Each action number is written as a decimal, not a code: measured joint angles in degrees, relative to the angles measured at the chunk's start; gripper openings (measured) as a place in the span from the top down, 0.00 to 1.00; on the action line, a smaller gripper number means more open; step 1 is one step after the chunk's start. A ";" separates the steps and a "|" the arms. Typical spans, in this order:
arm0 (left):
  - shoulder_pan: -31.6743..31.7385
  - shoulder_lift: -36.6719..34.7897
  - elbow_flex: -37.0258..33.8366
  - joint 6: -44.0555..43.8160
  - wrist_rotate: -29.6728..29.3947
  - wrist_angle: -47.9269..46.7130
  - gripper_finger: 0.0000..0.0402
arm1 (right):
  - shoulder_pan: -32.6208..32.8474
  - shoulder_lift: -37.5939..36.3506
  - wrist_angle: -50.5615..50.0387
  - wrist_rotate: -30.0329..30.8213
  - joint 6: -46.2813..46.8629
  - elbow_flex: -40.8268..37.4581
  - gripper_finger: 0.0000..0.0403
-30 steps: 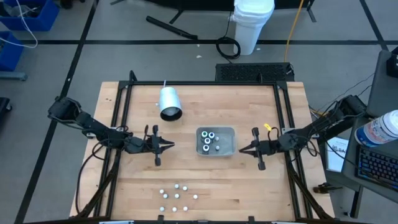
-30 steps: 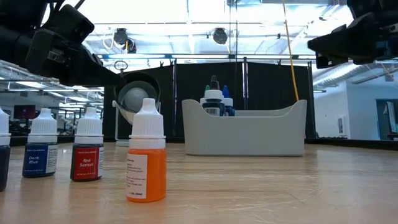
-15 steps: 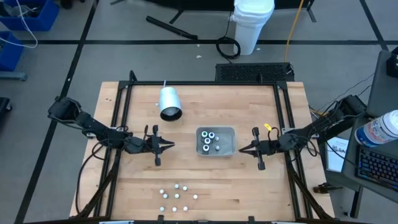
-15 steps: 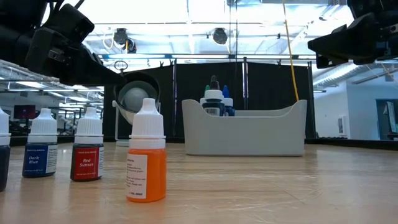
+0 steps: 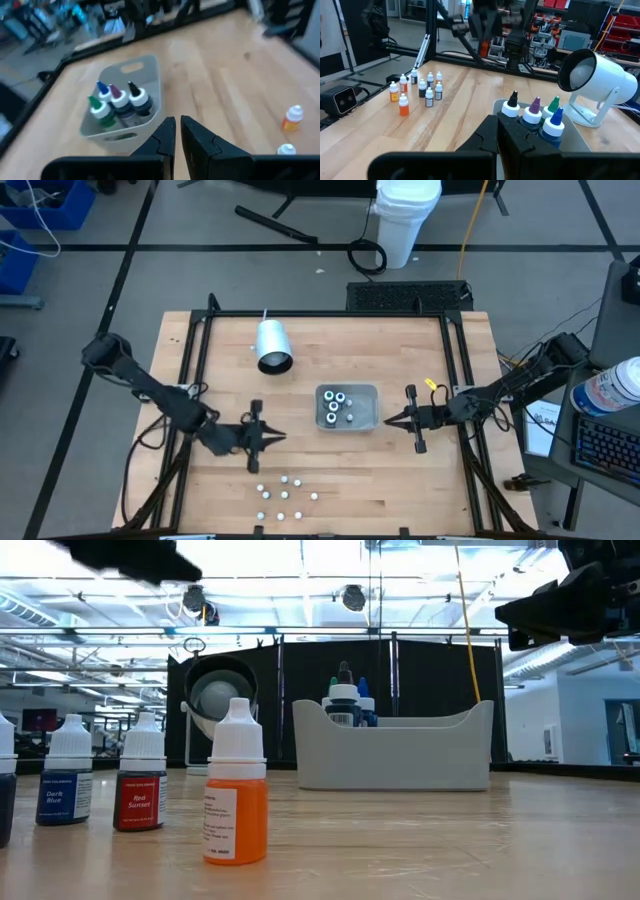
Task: Pick & Place food coloring
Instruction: Put the top left small orange food coloring bottle into the white bin
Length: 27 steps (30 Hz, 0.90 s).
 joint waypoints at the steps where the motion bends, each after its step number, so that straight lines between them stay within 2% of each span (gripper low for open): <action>1: -0.59 0.54 4.05 -1.71 -0.68 -6.50 0.91 | 0.00 0.00 0.00 0.00 0.00 0.00 1.00; 4: -1.69 2.84 16.11 -8.91 -1.02 -22.85 0.91 | 0.00 0.00 -0.09 0.00 -0.07 0.00 1.00; 7: -2.47 5.46 25.73 -13.96 1.35 -37.98 0.91 | 0.00 0.00 -0.14 0.00 -0.12 -0.01 1.00; 15: -3.41 15.03 47.40 -32.56 8.05 -64.48 0.91 | 0.00 0.00 -0.78 -0.02 -0.10 0.00 1.00; 18: -4.97 19.46 51.22 -33.94 12.81 -70.26 0.91 | 0.00 0.00 -0.57 -0.02 0.13 -0.02 1.00; 21: -7.26 23.38 51.71 -33.33 17.44 -71.72 0.95 | 0.00 0.00 -0.59 -0.02 0.96 0.00 1.00; 24: -9.06 27.13 51.71 -32.94 19.29 -71.84 0.99 | 0.00 0.00 -0.86 -0.04 2.87 -0.02 1.00; 27: -10.07 30.18 51.68 -36.81 19.03 -72.44 0.97 | 0.00 0.00 -1.65 -0.13 5.61 0.00 1.00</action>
